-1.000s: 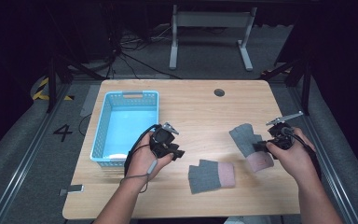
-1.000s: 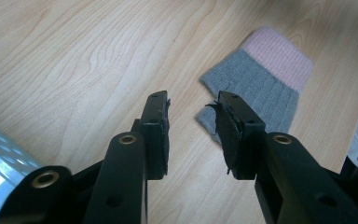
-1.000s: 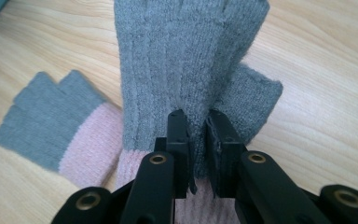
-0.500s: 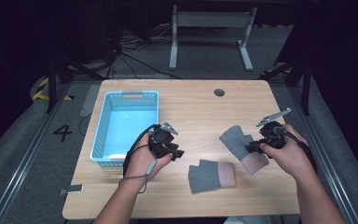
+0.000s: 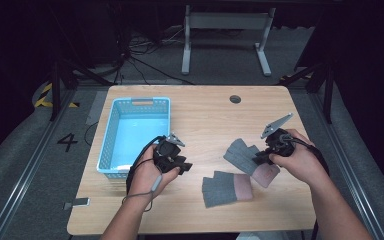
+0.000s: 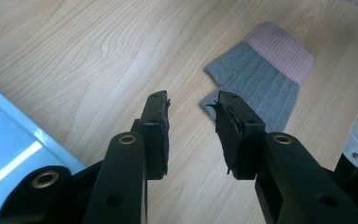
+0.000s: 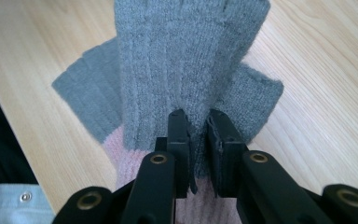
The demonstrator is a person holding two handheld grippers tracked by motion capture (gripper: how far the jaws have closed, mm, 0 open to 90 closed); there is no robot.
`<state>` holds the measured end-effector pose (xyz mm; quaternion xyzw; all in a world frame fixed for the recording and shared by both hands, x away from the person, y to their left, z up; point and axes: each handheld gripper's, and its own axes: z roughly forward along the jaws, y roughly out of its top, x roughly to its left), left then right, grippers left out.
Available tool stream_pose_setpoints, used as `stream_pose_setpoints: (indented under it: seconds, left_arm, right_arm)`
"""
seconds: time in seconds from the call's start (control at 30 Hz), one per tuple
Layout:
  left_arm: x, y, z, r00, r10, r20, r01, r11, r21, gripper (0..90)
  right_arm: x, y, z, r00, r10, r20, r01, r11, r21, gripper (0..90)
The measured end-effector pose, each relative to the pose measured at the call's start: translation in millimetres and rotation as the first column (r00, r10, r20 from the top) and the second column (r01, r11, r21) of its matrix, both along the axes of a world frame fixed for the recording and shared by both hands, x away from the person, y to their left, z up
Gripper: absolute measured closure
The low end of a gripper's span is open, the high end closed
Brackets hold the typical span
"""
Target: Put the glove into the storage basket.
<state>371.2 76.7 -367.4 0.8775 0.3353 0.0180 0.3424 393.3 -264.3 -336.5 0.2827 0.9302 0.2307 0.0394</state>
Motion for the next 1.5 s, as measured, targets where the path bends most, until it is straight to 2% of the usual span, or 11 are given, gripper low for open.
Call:
stream_pose_setpoints:
  seconds: [0.3, 0.4, 0.67, 0.83, 0.97, 1.07, 1.13, 1.33, 1.4, 1.43, 1.5]
  left_arm:
    - [-5.8, 9.5, 0.7, 0.9997, 0.024, 0.003, -0.024, 0.9997, -0.002, 65.0]
    - [-7.8, 12.0, 0.4, 0.9995, 0.032, 0.001, -0.032, 0.9995, -0.003, 64.9]
    - [-11.4, 15.4, 0.1, 0.9989, 0.046, -0.003, -0.046, 0.9989, -0.003, 64.8]
    - [-10.1, 16.0, 0.3, 0.9991, 0.043, -0.003, -0.043, 0.9991, -0.005, 64.8]
    - [-9.1, 14.9, -0.2, 0.9991, 0.041, -0.005, -0.041, 0.9991, -0.001, 64.8]
    - [-8.4, 14.0, 0.1, 0.9993, 0.036, -0.006, -0.036, 0.9994, 0.003, 64.8]
    - [-8.4, 13.0, 0.3, 0.9993, 0.037, -0.006, -0.037, 0.9993, -0.002, 64.8]
    - [-8.1, 10.3, 0.8, 0.9997, 0.025, -0.007, -0.025, 0.9997, 0.003, 64.8]
    - [-7.9, 10.3, 0.8, 0.9996, 0.026, -0.007, -0.025, 0.9997, 0.003, 64.8]
    - [-7.6, 10.2, 0.5, 0.9997, 0.025, -0.007, -0.025, 0.9997, 0.003, 64.8]
    - [-7.6, 10.1, 0.4, 0.9997, 0.025, -0.007, -0.025, 0.9997, 0.004, 64.7]
  right_arm:
    - [4.9, 13.6, -1.2, 0.9967, 0.081, -0.003, -0.081, 0.997, -0.007, 80.7]
    - [6.6, 20.0, -2.9, 0.9899, 0.141, 0.001, -0.141, 0.99, -0.021, 80.6]
    - [8.1, 31.6, -9.3, 0.9816, 0.19, -0.022, -0.19, 0.981, -0.027, 80.5]
    - [5.6, 45.6, -17.3, 0.9606, 0.274, -0.046, -0.276, 0.96, -0.043, 80.5]
    - [5.3, 50.8, -22.0, 0.9557, 0.287, -0.066, -0.291, 0.955, -0.058, 80.6]
    - [3.4, 56.1, -27.5, 0.9432, 0.324, -0.072, -0.329, 0.942, -0.07, 80.6]
    - [2.3, 58.9, -29.9, 0.9294, 0.362, -0.074, -0.367, 0.926, -0.091, 80.5]
    - [-0.2, 64.6, -36.7, 0.9121, 0.4, -0.088, -0.408, 0.908, -0.096, 80.5]
    - [-0.4, 65.1, -37.5, 0.9101, 0.405, -0.088, -0.413, 0.906, -0.098, 80.5]
    - [-1.1, 67.0, -39.6, 0.9022, 0.421, -0.096, -0.429, 0.897, -0.105, 80.4]
    - [-1.4, 68.2, -40.7, 0.8986, 0.428, -0.095, -0.437, 0.893, -0.106, 80.4]
